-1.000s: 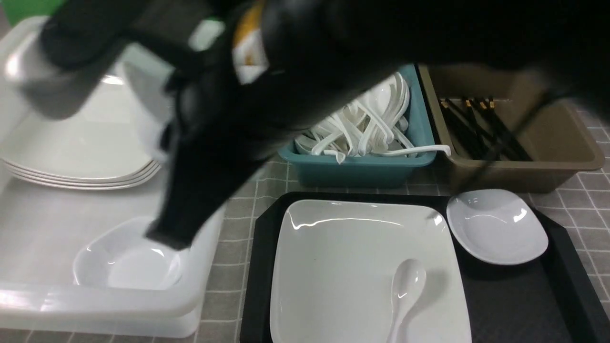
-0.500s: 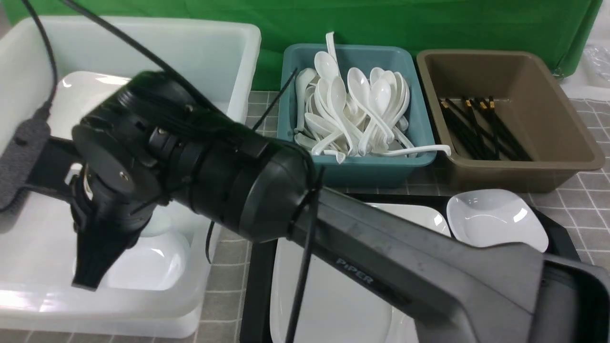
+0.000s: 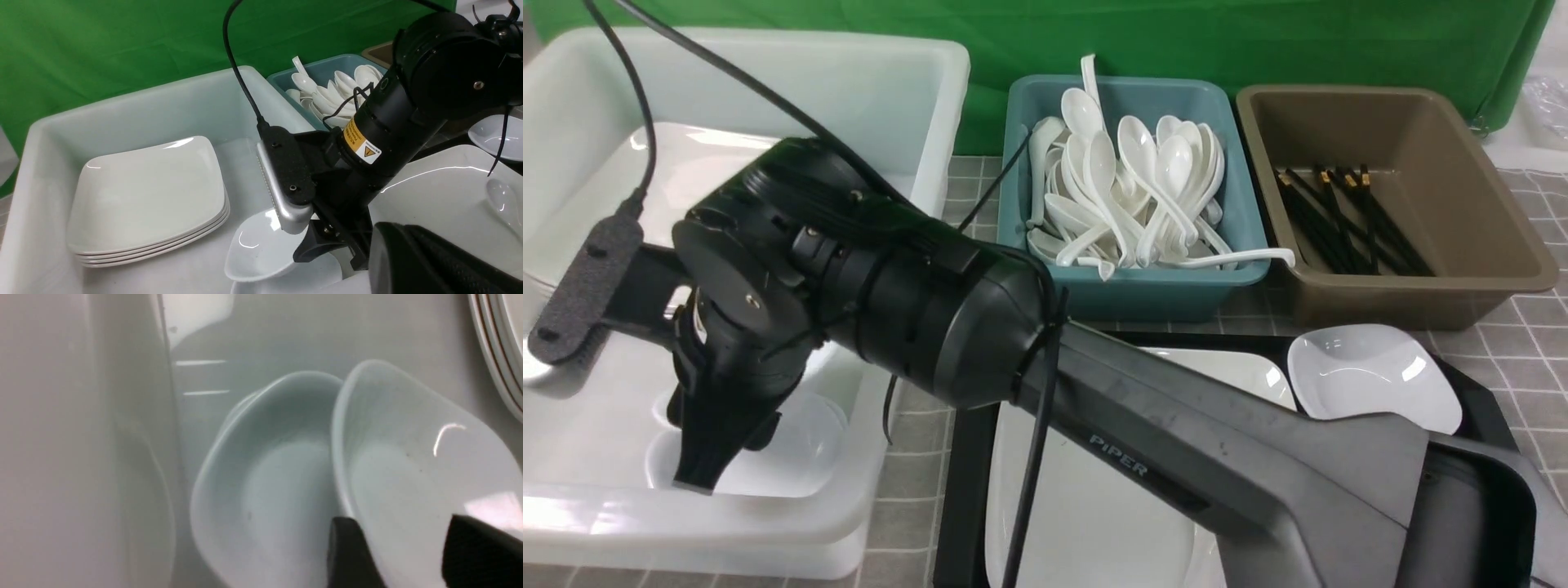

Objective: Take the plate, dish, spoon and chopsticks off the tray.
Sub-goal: Use the right arm to put the small plate into the large storage box on the left, then use the right arm to grab a small plate from the dinner plate

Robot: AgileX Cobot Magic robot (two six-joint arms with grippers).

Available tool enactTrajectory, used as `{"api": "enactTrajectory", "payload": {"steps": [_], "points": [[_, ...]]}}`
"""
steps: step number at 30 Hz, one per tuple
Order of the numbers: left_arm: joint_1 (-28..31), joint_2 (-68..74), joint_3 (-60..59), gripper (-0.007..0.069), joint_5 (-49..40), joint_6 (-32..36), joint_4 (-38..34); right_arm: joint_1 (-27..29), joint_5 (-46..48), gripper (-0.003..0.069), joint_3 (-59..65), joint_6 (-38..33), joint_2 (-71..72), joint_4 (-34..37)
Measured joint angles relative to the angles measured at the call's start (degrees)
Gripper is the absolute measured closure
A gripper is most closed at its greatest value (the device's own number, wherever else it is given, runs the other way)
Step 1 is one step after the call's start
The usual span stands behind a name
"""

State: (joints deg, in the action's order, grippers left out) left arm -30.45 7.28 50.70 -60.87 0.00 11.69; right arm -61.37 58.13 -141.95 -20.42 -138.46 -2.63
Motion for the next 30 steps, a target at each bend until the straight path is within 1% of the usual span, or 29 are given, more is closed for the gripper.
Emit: {"api": "enactTrajectory", "payload": {"steps": [3, 5, 6, 8, 10, 11, 14, 16, 18, 19, 20, 21, 22, 24, 25, 26, 27, 28, 29, 30], "points": [[0.0, 0.0, 0.0, 0.0616, 0.0, 0.0, -0.18, -0.12, 5.14, 0.0251, 0.0, 0.87, 2.7, 0.0], [0.0, 0.0, 0.0, 0.0616, 0.12, 0.0, -0.41, -0.17, 7.52, 0.0249, 0.0, 1.18, 4.18, 0.0], [0.0, 0.0, 0.0, 0.0616, 0.58, 0.0, -0.85, -0.24, 8.73, 0.0248, 0.0, 2.0, 7.09, 0.0], [0.0, 0.0, 0.0, 0.0616, 1.23, 0.0, -1.1, -0.36, 8.73, 0.0248, 0.0, 3.34, 8.9, 0.0], [0.0, 0.0, 0.0, 0.0616, 2.79, 0.0, -1.35, -0.37, 8.73, 0.0275, 0.35, 6.92, 13.77, -0.61], [0.0, 0.0, 0.0, 0.0616, 2.81, 0.0, -1.35, -0.37, 8.73, 0.028, 0.5, 7.22, 14.62, -0.76], [0.0, 0.44, 0.0, 0.0616, 3.56, 0.0, -2.18, 0.28, 8.73, 0.041, 8.09, 9.42, 23.82, -3.74], [0.0, 1.07, 0.0, 0.0616, 3.67, 0.0, -3.28, 1.6, 8.73, 0.0453, 14.87, 9.92, 28.99, -5.78], [0.0, 2.22, 0.0, 0.0616, 3.97, 1.72, -5.3, 4.82, 8.73, 0.048, 26.37, 10.76, 35.29, -7.89], [0.0, 3.14, 0.0, 0.0616, 4.19, 3.46, -6.98, 8.15, 8.67, 0.0478, 34.32, 11.23, 39.14, -8.8], [0.0, 3.3, 0.0, 0.0616, 4.2, 3.98, -7.2, 8.68, 8.67, 0.0477, 35.5, 11.37, 39.63, -8.81], [0.0, 4.15, 0.0, 0.0616, 4.38, 5.57, -8.57, 12.12, 8.62, 0.0463, 42.47, 11.76, 42.22, -9.42], [0.0, 4.9, 0.0, 0.0616, 4.74, 6.7, -9.57, 15.81, 8.51, 0.0444, 48.2, 11.92, 44.17, -9.76], [0.0, 6.24, -0.05, 0.0616, 5.19, 8.24, -10.9, 20.92, 7.79, 0.0396, 57.96, 11.91, 45.74, -10.12], [0.0, 7.2, -0.05, 0.0616, 5.56, 9.08, -11.36, 25.29, 5.48, 0.0353, 64.65, 11.64, 46.32, -10.18], [0.0, 7.84, -0.05, 0.0616, 5.69, 9.32, -11.69, 28.21, 3.46, 0.0328, 68.02, 11.2, 46.38, -10.18], [0.0, 7.97, -0.05, 0.0616, 5.76, 9.48, -11.69, 28.75, 2.12, 0.0316, 69.59, 11.07, 46.38, -10.18], [0.0, 8.93, -0.16, 0.0616, 6.27, 9.9, -11.69, 32.7, -3.91, 0.0269, 75.28, 10.47, 46.32, -10.18], [0.0, 8.93, -0.16, 0.0616, 6.34, 9.9, -11.69, 33.12, -4.69, 0.0264, 75.91, 10.4, 46.32, -10.18], [0.0, 9.48, -0.33, 0.0616, 7.06, 10.28, -11.69, 36.06, -11.02, 0.0226, 80.19, 9.74, 46.04, -10.18]]}}
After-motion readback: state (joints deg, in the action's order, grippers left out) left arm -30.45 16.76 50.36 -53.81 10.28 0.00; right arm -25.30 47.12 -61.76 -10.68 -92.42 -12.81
